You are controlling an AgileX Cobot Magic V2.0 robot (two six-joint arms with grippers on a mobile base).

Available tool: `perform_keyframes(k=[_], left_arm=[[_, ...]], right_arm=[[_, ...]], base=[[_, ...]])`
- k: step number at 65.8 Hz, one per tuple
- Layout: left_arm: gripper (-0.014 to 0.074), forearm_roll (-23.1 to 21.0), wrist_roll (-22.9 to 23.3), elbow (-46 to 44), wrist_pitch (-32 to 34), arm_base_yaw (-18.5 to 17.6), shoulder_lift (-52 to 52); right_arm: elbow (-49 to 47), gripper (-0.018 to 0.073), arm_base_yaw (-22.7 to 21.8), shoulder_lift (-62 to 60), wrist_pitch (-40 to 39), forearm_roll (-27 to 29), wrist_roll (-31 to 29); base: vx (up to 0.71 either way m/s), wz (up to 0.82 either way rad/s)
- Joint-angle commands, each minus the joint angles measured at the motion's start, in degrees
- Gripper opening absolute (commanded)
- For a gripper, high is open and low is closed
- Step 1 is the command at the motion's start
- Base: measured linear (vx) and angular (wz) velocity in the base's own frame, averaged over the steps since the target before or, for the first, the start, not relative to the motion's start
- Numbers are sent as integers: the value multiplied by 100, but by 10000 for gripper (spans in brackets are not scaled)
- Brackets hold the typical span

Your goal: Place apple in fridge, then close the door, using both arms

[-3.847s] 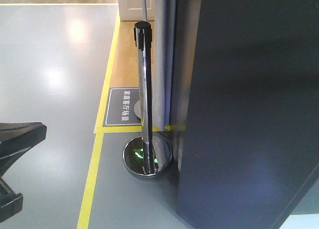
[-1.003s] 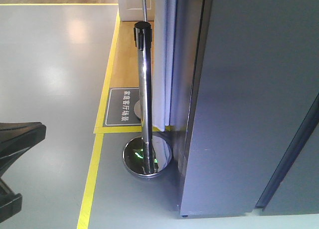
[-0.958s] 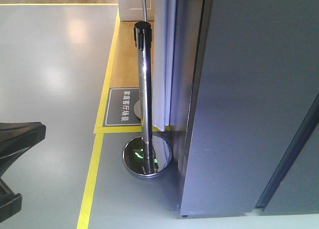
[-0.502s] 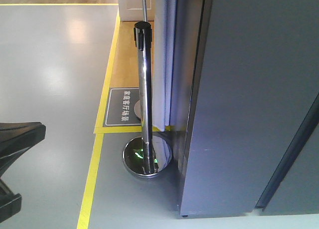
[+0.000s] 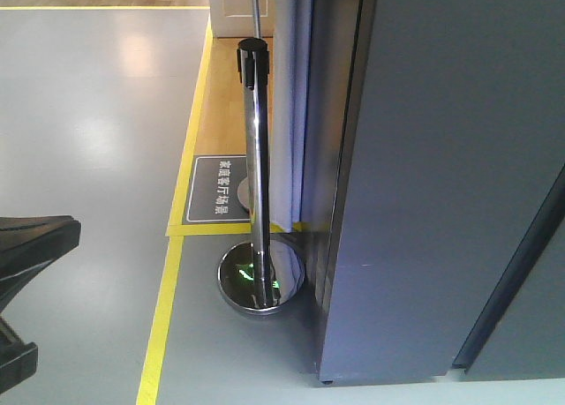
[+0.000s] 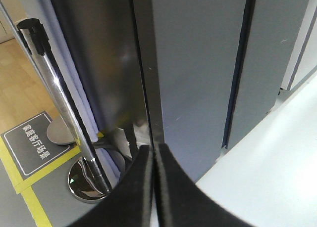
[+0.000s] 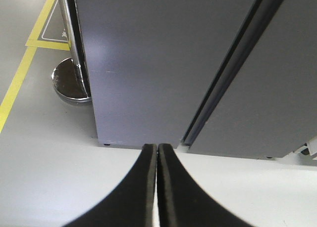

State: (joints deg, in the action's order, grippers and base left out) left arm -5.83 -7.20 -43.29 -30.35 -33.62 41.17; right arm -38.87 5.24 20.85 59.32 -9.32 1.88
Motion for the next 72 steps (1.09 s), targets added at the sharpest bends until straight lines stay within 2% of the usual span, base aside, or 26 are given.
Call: perform_keyframes(k=[1,39,44,49,52,63,72], left_arm=[[-6,-53,57,-153,420,6,1],[-6,-53,57,-148,419,6,-14],[-6,170,49,-138,444,85,-165],[-6,299,231,198,814,405,-517],[-6,299,334,522,1239,719,-781],[-6,299,350,2279,2573,1844,-2067],[-6,288,355,3541,3181,2406,-3022]], right_arm=[[-139,-2,13,55,-299,-101,26],[-139,-2,13,55,-202,-50,55],[-139,-2,13,55,-202,-50,55],[-139,-2,13,55,-203,-72,55],[-139,-2,13,55,-203,-72,55],[-139,-2,13,55,-203,-72,55],[-139,-2,13,55,-145,-70,55]], base=[[0,0],[0,0],[0,0],[0,0],[0,0],[0,0],[0,0]])
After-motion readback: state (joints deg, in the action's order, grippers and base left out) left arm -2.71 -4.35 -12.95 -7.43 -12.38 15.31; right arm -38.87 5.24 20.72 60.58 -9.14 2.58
